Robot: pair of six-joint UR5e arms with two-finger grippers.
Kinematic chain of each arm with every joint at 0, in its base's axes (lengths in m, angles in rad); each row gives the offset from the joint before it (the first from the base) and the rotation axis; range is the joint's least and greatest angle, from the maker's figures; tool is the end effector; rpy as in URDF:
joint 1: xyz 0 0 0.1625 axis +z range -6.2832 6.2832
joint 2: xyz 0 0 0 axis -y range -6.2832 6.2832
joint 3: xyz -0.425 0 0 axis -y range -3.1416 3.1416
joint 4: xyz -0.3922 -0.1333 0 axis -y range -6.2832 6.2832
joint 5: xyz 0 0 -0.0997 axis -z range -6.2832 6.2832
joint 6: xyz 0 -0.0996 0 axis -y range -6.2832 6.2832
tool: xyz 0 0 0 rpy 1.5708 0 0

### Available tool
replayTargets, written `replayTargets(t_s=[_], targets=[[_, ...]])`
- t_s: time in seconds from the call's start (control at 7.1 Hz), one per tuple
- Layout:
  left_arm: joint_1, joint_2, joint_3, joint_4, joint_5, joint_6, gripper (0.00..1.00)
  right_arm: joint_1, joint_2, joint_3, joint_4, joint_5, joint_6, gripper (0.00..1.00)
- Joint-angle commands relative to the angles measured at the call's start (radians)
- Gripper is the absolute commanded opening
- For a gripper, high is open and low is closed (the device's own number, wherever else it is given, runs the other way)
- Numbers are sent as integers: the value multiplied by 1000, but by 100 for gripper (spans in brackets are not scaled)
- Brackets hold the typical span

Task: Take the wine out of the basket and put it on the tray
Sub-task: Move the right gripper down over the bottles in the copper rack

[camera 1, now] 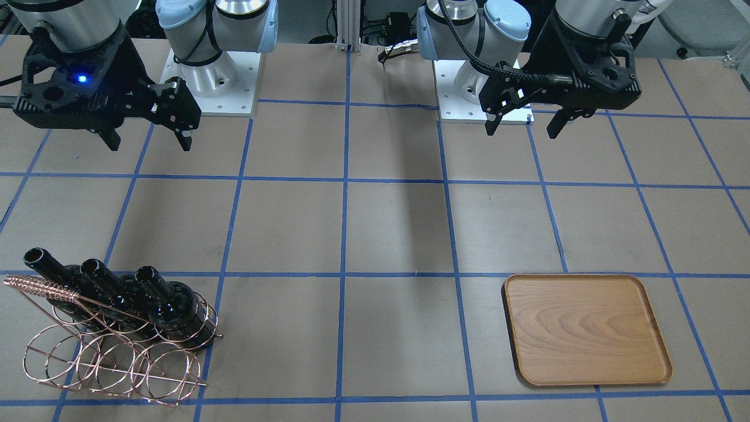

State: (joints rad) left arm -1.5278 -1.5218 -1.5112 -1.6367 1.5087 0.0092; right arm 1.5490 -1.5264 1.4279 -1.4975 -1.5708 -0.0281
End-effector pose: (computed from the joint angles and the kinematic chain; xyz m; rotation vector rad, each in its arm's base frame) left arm -0.1190 -0.4785 0.5344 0.0500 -3.0795 0.0682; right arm 0.1221 -0.5141 0.5286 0.0099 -3.1407 0.0396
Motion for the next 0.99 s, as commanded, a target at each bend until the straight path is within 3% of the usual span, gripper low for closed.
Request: replayTargets(t_s=[0.0, 0.14, 0.28, 0.7, 0.85], targets=[[0, -1, 0, 0, -1, 0, 100, -13, 9, 3, -147, -26, 4, 100], [0, -1, 0, -3, 1, 0, 100, -16, 24, 22, -206, -29, 7, 100], [0, -1, 0, -3, 1, 0, 100, -32, 70, 32, -208, -64, -3, 99], [0, 0, 0, -5, 1, 0, 100, -107, 130, 35, -219, -61, -24, 99], [0, 0, 0, -5, 1, 0, 100, -107, 159, 52, -300, -64, -44, 99]])
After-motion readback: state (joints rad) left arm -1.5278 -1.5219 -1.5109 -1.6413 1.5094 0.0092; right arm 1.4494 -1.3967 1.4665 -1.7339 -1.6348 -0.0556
